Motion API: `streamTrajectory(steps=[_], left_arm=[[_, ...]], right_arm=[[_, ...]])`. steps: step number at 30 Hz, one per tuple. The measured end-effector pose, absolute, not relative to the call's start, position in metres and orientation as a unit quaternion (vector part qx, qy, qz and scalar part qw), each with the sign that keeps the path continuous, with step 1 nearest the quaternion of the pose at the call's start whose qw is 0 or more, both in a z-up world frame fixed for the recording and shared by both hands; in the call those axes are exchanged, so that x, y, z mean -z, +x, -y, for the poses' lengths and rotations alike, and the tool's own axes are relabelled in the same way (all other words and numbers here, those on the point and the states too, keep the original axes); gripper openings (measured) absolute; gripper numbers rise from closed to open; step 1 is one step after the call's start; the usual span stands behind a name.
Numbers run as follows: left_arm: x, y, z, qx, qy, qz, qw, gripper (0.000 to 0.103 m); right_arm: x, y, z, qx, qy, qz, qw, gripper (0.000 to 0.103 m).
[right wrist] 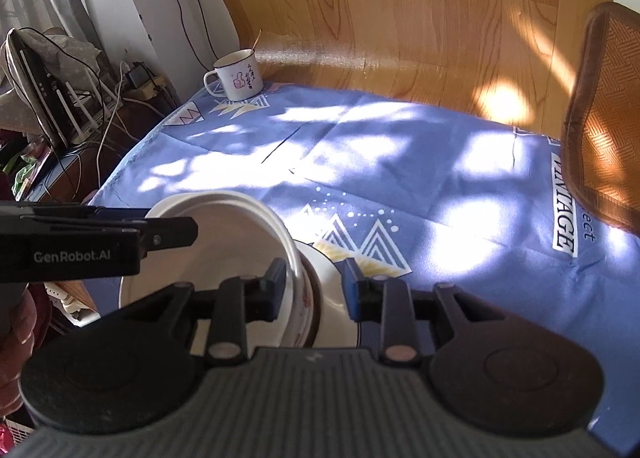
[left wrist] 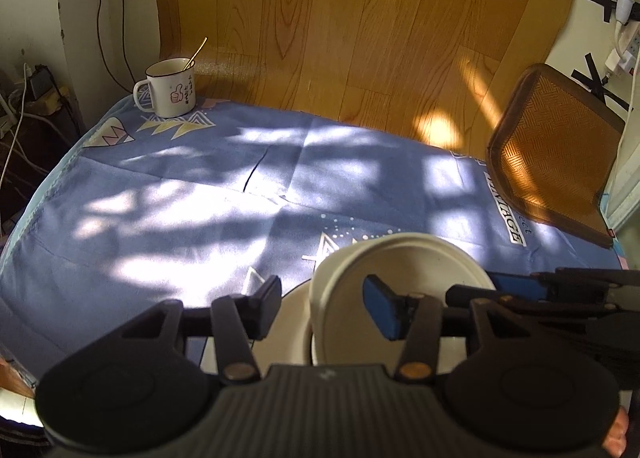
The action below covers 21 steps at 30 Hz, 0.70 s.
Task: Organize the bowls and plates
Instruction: 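Carry the Hello Kitty bowl over the stack and lower it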
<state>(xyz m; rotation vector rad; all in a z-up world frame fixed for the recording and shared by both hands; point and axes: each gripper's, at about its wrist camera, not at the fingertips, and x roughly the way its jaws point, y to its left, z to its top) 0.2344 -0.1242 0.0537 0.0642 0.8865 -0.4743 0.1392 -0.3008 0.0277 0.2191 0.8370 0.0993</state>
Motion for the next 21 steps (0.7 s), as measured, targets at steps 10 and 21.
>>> streamTrajectory(steps=[10,21], left_arm=[[-0.050,0.217,0.112,0.237,0.022,-0.423,0.875,0.052],[-0.037,0.189,0.083,0.256,-0.032,-0.395,0.882,0.076]], right_arm=[[-0.044,0.114,0.308,-0.053,0.122,-0.372,0.919,0.041],[-0.014,0.054,0.337,-0.095,0.316,-0.275,0.903,0.050]])
